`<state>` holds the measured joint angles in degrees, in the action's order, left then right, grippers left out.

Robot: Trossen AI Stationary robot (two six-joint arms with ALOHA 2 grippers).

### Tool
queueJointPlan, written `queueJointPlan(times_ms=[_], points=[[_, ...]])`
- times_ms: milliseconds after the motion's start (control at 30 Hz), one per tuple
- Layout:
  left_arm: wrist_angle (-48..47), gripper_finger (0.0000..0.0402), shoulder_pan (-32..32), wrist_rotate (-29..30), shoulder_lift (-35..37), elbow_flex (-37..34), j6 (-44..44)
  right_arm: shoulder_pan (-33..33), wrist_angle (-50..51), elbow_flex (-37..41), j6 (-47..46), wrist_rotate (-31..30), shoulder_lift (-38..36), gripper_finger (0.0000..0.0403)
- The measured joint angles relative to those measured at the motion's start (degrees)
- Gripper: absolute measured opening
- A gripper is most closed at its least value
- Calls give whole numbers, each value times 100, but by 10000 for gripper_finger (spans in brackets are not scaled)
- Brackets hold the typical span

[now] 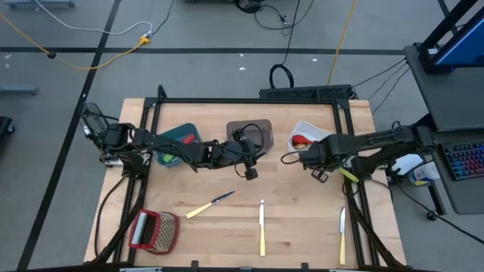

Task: Pick & Place Kitchen Items
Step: Put the green serving spoon into the white bin

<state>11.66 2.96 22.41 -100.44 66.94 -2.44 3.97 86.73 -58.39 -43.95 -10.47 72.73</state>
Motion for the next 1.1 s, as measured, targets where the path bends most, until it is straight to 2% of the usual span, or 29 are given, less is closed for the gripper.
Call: queueJointPlan(times_ms=[333,533,733,900,1100], points=[[-92,120,0,0,0,0,-2,-615,-13,0,558,-154,10,33],[-92,120,0,0,0,0,-2,-1193,-864,-2,1453,-353,159,31],[-93,120,2,0,0,0,2,-1857,-1647,-7,2466,-334,524,32],[-118,120,2,0,0,0,8,-2355,-1643,-7,2943,-336,901,31],[-121,120,2,0,0,0,11,-2547,-1681,-4,3525,-303,1185,47]])
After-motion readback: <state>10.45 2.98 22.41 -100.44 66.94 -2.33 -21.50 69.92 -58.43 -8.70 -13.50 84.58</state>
